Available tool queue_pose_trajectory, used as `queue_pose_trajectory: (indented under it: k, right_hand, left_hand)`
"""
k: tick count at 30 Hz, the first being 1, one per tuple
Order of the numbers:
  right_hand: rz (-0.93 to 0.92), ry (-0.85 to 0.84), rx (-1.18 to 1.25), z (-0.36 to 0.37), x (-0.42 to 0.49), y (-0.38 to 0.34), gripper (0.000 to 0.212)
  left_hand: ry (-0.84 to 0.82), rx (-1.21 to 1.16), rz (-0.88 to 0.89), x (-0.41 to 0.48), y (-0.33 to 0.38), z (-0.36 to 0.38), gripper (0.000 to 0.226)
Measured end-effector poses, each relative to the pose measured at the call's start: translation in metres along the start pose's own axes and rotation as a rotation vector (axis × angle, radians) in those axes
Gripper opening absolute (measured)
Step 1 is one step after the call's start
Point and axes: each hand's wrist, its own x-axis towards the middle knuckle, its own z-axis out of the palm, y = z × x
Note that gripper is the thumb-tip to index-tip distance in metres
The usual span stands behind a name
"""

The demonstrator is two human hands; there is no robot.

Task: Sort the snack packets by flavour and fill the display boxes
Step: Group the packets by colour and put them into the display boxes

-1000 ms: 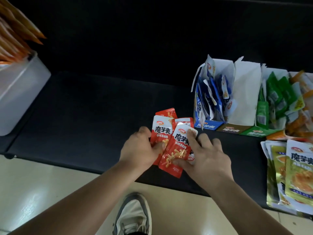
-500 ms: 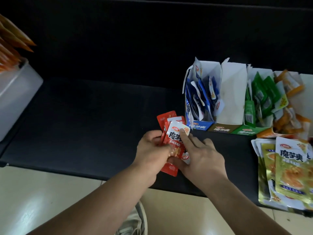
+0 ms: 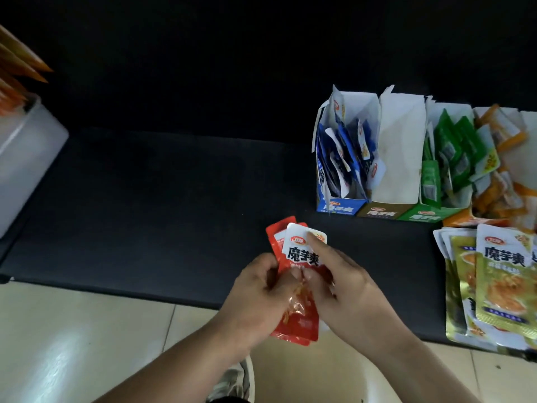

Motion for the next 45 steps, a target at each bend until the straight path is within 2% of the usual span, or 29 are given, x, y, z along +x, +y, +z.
queue_pose_trajectory:
  k: [2, 6, 10, 16, 21, 23, 27, 30, 33, 37, 39, 42, 45]
  right_hand:
    - [0.015, 0.002, 0.014, 0.001, -0.001, 0.0, 0.061]
    - [0.061, -0.005, 0.031, 0.001, 0.001, -0.004, 0.062]
    - [0.143, 0.106, 0.211, 0.006, -0.001, -0.007, 0.067]
    - [0.286, 0.182, 0.507, -0.021, -0.025, -0.012, 0.06]
    - [0.282, 0.111, 0.585, -0.08, -0.046, -0.003, 0.051]
    - [0.269, 0.228, 0.572, -0.108, -0.057, 0.004, 0.051]
    - [0.25, 0.467, 0.622, -0.141, -0.063, 0.019, 0.042]
    - [0.264, 0.668, 0.737, -0.165, -0.063, 0.043, 0.028]
    - [0.267, 0.766, 0.821, -0.185, -0.058, 0.066, 0.026]
    - [0.278, 0.704, 0.729, -0.197, -0.044, 0.091, 0.04]
    - [0.278, 0.709, 0.641, -0.201, -0.04, 0.1, 0.043]
    - [0.28, 0.729, 0.381, -0.208, -0.037, 0.116, 0.041]
    - [0.256, 0.697, 0.145, -0.213, -0.032, 0.128, 0.036]
  left_hand:
    - [-0.011, -0.003, 0.023, -0.005, -0.006, 0.004, 0.012]
    - [-0.052, 0.092, 0.088, 0.0, -0.006, 0.013, 0.036]
    - [-0.079, 0.182, 0.112, 0.001, -0.002, 0.024, 0.052]
    - [-0.123, 0.161, 0.191, -0.019, 0.013, 0.03, 0.054]
    - [-0.223, 0.188, 0.252, -0.042, 0.053, 0.052, 0.05]
    - [-0.311, 0.228, 0.267, -0.045, 0.082, 0.073, 0.053]
    - [-0.468, 0.319, 0.237, -0.04, 0.129, 0.105, 0.074]
    - [-0.434, 0.414, 0.335, -0.034, 0.159, 0.136, 0.064]
    - [-0.345, 0.477, 0.451, -0.023, 0.181, 0.168, 0.067]
    - [-0.292, 0.536, 0.515, -0.002, 0.196, 0.213, 0.053]
    - [-0.257, 0.578, 0.517, 0.013, 0.196, 0.231, 0.054]
    - [-0.164, 0.646, 0.544, 0.032, 0.196, 0.249, 0.058]
    - [-0.078, 0.668, 0.597, 0.043, 0.193, 0.262, 0.052]
